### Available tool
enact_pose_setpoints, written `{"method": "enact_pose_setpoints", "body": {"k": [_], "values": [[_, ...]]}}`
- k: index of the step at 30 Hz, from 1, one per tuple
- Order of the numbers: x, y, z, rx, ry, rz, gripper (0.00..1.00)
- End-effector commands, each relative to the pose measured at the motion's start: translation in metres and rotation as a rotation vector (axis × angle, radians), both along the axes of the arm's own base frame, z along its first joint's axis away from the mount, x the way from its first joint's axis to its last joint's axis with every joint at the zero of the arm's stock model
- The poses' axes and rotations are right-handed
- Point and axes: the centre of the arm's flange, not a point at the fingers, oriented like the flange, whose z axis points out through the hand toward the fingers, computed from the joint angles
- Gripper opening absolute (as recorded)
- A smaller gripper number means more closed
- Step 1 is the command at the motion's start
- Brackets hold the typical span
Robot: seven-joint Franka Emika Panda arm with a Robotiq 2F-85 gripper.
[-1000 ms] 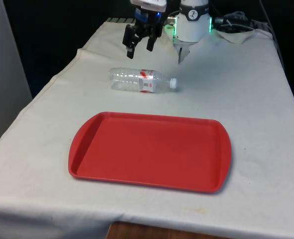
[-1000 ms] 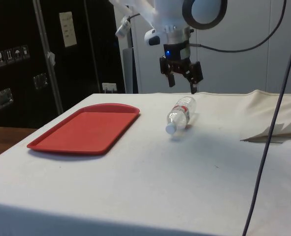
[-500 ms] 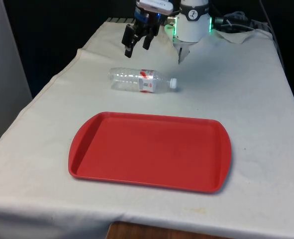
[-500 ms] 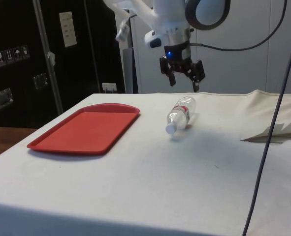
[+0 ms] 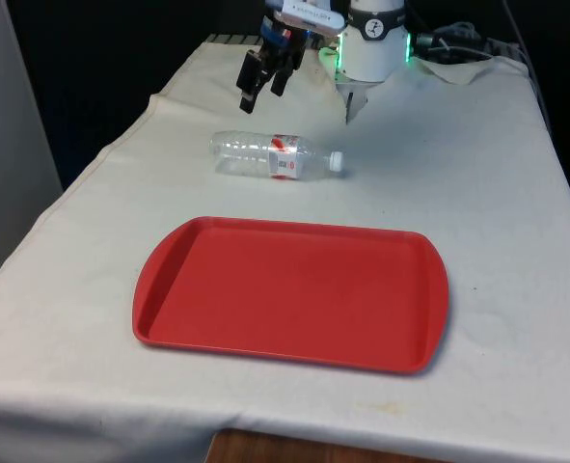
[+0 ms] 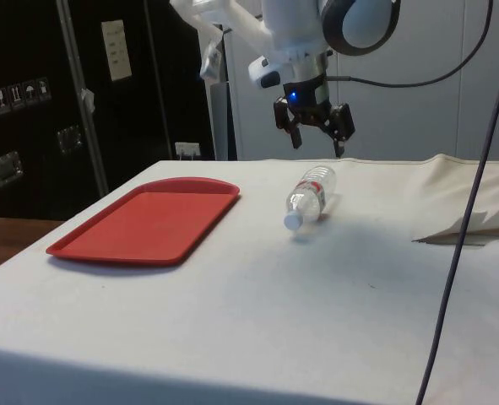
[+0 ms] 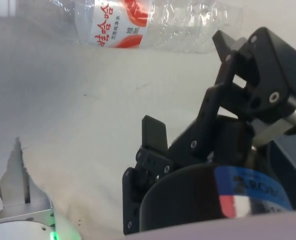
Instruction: Place the bottle upright on the tray.
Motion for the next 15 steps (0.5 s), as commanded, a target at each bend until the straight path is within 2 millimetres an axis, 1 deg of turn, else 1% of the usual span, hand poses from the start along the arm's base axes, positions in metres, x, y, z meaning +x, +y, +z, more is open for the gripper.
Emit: {"method": "enact_pose_setpoints", "body": {"k": [1, 7, 15], "values": [[0.001, 0.000, -0.001, -0.015, 0.004, 0.017, 1.00], [-0.001, 0.001, -0.004, -0.013, 0.018, 0.034, 1.00], [0.007, 0.002, -0.012, -0.029, 0.042, 0.096, 1.00]]}}
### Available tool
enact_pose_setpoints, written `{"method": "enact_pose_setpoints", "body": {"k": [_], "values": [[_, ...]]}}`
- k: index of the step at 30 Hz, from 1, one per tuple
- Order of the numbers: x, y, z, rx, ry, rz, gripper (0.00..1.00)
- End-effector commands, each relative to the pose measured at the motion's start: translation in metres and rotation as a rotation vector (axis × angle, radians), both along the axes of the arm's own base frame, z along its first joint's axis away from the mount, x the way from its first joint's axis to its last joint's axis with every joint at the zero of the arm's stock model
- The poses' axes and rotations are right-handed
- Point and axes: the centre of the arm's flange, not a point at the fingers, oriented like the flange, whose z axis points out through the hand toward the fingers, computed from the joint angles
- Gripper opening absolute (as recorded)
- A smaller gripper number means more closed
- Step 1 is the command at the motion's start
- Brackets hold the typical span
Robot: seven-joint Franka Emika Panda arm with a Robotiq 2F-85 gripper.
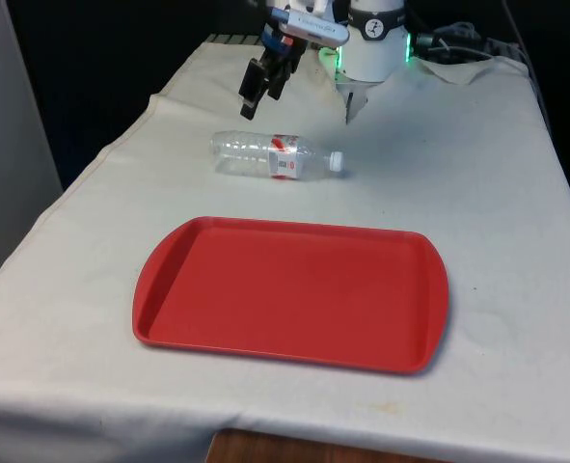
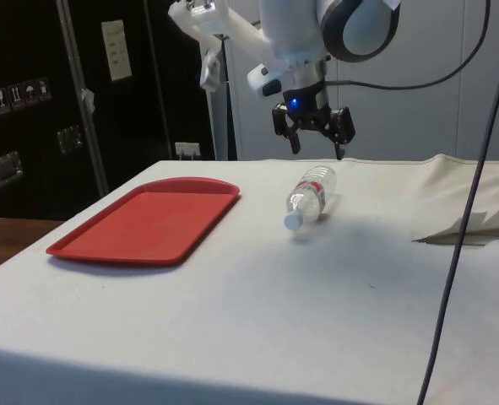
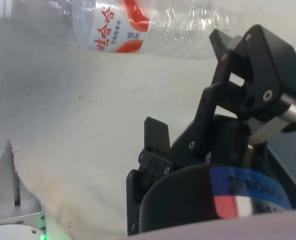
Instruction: Place the bottle upright on the tray.
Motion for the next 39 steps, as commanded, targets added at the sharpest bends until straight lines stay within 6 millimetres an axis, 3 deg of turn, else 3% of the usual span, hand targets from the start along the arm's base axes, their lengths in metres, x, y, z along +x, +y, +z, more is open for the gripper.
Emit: {"method": "enact_pose_setpoints", "body": {"k": [1, 16, 39], "values": [[0.001, 0.000, -0.001, -0.002, 0.002, 0.004, 1.00], [0.014, 0.010, -0.012, -0.024, 0.037, 0.079, 1.00], [0.014, 0.028, -0.020, -0.102, 0.105, 0.143, 1.00]]}}
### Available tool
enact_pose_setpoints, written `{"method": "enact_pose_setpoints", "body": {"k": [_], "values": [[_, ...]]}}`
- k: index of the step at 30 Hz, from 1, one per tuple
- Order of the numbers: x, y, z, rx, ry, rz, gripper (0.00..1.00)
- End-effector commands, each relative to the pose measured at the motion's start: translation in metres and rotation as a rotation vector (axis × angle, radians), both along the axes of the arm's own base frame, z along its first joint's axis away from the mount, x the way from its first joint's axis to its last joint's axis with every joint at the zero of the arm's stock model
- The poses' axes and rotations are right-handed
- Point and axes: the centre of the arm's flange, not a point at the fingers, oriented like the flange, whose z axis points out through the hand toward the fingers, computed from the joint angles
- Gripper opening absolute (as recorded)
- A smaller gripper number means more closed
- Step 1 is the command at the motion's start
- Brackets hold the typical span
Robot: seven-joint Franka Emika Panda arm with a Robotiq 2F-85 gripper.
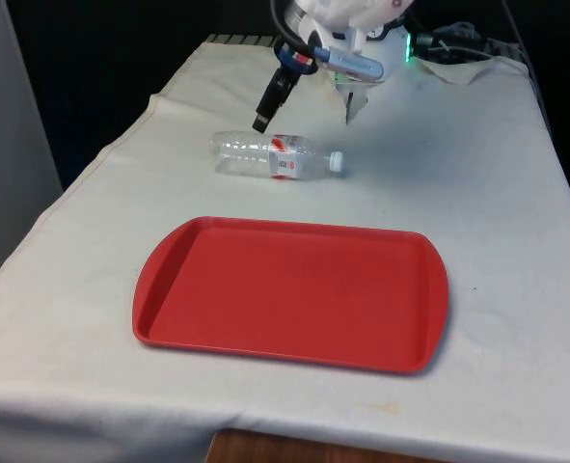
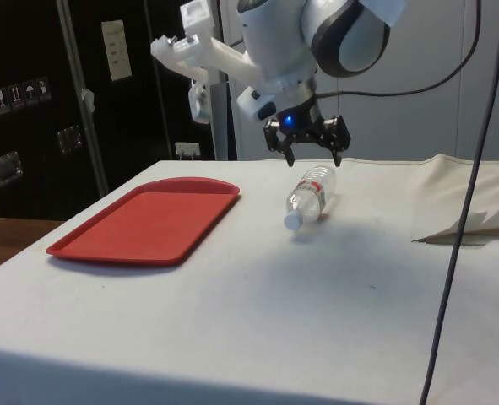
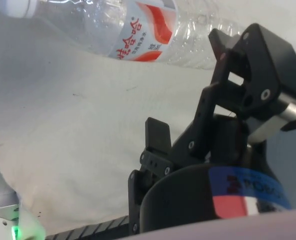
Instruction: Place the bottle upright on the tray.
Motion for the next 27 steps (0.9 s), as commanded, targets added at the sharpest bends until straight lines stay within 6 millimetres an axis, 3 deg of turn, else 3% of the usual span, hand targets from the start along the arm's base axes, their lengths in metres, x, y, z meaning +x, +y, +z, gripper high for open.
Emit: {"method": "enact_pose_setpoints", "body": {"k": [1, 27], "values": [[0.0019, -0.0001, 0.0002, -0.011, -0.004, 0.004, 1.00], [0.0044, 0.0091, -0.0007, -0.082, -0.019, -0.004, 1.00]]}}
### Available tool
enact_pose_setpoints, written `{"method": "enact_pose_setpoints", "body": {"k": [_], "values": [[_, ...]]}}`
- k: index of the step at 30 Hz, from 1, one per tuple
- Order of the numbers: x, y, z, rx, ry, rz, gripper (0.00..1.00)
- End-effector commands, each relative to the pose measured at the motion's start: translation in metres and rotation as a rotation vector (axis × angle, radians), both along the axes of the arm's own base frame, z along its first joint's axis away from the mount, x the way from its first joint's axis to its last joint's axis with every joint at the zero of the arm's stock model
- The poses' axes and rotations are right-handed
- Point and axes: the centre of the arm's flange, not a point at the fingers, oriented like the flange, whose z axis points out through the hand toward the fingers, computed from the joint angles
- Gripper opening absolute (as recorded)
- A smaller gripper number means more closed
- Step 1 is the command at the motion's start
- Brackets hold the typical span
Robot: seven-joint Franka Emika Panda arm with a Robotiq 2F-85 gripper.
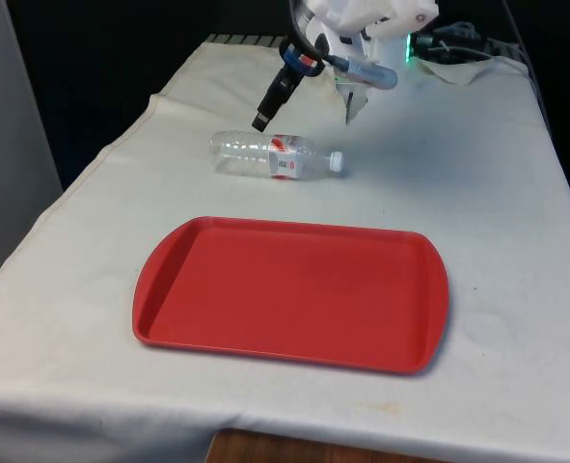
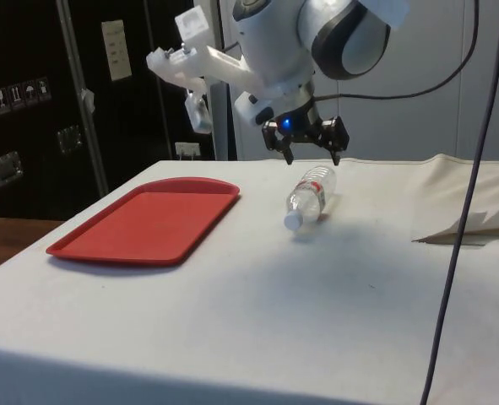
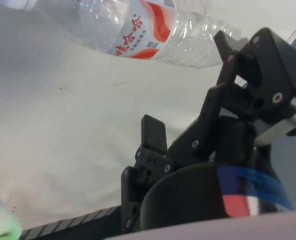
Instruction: Place the bottle upright on the tray.
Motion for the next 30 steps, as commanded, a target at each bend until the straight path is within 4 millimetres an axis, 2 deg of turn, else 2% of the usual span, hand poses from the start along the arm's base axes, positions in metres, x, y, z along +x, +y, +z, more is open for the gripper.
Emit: {"method": "enact_pose_setpoints", "body": {"k": [1, 23, 30], "values": [[0.002, 0.001, 0.000, -0.021, -0.012, 0.002, 1.00], [0.001, 0.019, -0.020, -0.101, -0.036, 0.011, 1.00], [0.004, 0.032, -0.029, -0.167, -0.029, 0.021, 1.00]]}}
